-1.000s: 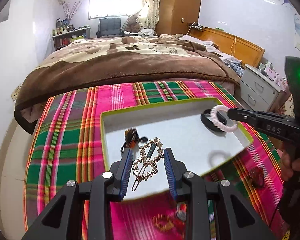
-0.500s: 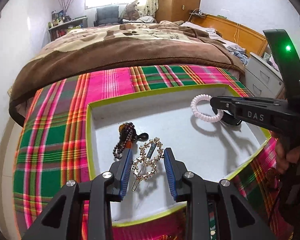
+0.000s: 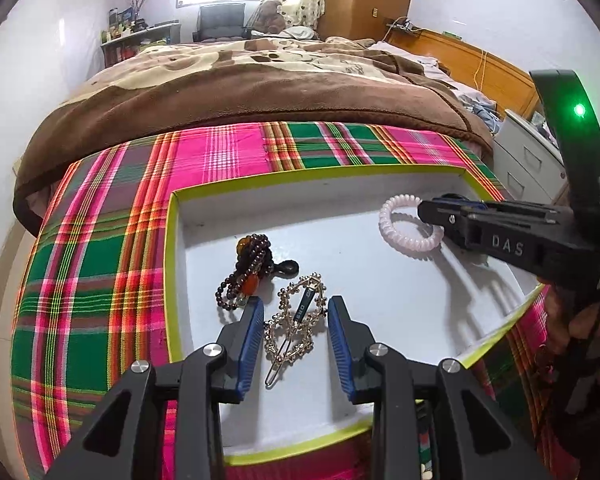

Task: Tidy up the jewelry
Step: 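Open both grippers to drop the hair clip and coil tie into the tray, then withdraw both grippers from the tray back over the remaining jewelry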

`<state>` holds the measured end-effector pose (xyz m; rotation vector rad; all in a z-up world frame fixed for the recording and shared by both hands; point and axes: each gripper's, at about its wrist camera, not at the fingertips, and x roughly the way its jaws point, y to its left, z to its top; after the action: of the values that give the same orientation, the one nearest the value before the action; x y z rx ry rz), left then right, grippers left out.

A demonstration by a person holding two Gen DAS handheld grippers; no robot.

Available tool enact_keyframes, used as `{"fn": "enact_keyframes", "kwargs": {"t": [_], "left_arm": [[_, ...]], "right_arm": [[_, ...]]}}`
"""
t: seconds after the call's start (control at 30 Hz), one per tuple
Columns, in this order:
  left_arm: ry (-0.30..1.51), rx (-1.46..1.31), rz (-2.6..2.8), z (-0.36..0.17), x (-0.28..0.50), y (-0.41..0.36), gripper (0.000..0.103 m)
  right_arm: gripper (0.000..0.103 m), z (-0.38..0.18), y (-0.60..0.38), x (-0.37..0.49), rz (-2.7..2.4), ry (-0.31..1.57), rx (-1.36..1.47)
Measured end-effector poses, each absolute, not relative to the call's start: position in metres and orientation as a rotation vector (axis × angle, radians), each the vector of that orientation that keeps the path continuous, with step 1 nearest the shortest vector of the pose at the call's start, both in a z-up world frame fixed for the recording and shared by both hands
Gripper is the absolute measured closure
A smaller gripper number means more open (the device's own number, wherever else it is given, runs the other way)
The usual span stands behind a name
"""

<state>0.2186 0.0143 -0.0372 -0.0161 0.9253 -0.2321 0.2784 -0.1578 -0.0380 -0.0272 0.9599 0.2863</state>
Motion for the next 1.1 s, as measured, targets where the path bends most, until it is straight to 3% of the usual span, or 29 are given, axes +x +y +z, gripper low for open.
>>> {"fn": "enact_keyframes", "kwargs": {"t": [0.27,0.47,1.1], "left_arm": [[0.922,-0.018,-0.240,-0.036,0.217,0.014,0.069],[0.906,-0.043,-0.242,-0.032,0.214,0.015,0.064],[0.806,-0.119,-0.258,0.012,0.148,0.027,0.055]], "right_arm": [[0.086,-0.041,-0.156,0.277,0.286,0.959,-0.034],[0.065,-0.038,-0.156,0.272,0.307,0.945,-0.024],[0.064,0.005,-0.176,0.204,0.328,0.839,0.033]]}}
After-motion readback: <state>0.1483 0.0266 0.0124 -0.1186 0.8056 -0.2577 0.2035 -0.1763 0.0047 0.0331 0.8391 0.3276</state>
